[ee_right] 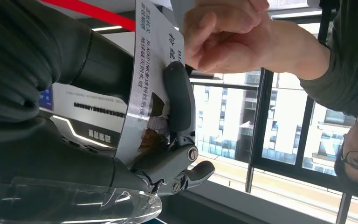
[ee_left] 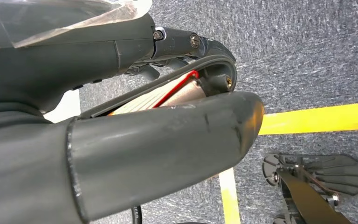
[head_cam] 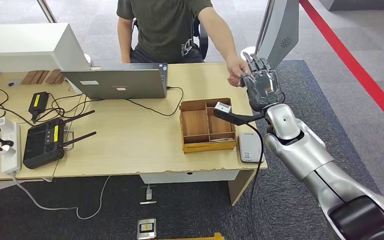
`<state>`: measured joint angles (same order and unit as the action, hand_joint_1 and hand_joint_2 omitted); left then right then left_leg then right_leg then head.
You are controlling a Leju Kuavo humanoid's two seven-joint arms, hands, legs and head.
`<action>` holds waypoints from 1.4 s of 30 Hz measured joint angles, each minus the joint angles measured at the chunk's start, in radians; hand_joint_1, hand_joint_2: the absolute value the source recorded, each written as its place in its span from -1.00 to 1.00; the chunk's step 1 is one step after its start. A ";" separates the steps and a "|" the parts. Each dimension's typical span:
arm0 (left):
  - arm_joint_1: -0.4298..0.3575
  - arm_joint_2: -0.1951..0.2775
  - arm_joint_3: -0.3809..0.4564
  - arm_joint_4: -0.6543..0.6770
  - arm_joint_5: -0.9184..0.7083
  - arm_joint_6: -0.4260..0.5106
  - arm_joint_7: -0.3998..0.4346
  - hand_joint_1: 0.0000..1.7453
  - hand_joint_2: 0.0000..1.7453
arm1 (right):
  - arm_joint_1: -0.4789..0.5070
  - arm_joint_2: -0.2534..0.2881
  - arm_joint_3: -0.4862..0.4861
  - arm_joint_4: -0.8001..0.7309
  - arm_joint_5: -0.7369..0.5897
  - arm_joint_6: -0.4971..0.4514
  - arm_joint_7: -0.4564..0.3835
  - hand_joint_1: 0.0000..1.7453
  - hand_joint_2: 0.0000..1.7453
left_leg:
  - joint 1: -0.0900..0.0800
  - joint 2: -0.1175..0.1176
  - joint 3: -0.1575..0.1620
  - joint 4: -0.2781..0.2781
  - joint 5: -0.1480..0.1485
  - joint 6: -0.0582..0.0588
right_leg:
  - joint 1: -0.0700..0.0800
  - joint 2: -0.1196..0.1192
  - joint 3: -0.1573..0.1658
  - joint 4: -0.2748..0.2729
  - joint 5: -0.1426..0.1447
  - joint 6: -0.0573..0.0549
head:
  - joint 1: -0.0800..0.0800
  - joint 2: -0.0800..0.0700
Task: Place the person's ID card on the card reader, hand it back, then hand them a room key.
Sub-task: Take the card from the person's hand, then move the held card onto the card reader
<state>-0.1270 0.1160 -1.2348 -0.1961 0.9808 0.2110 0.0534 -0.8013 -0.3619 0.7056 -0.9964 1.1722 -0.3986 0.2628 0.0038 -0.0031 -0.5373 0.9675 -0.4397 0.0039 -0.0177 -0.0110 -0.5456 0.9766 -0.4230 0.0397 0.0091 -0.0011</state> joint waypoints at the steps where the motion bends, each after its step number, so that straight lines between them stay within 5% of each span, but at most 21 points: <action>1: 0.000 0.000 0.000 0.000 0.000 0.000 0.000 -1.00 -1.00 | 0.001 0.000 -0.002 0.000 0.001 0.002 0.000 1.00 1.00 | 0.000 0.000 0.000 0.000 0.000 0.000 | 0.000 0.000 0.000 0.000 0.000 0.000 | 0.000 0.000; 22: 0.000 0.000 -0.003 0.000 -0.005 0.001 0.017 -1.00 -1.00 | 0.146 -0.059 -0.053 -0.011 -0.040 0.007 -0.023 1.00 1.00 | 0.000 0.000 0.000 0.000 0.000 0.000 | 0.000 0.000 0.000 0.000 0.000 0.000 | 0.000 0.000; 42: 0.000 0.010 -0.003 0.000 0.009 0.002 0.020 -1.00 -1.00 | 0.182 -0.047 -0.070 0.062 -0.074 -0.031 -0.061 1.00 1.00 | 0.000 0.000 0.000 0.000 0.000 0.000 | 0.000 0.000 0.000 0.000 0.000 0.000 | 0.000 0.000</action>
<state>-0.1270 0.1255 -1.2375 -0.1961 0.9899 0.2129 0.0732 -0.6194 -0.4089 0.6352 -0.9342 1.0979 -0.4292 0.2014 0.0039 -0.0031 -0.5376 0.9674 -0.4399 0.0039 -0.0175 -0.0109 -0.5459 0.9765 -0.4231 0.0396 0.0091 -0.0011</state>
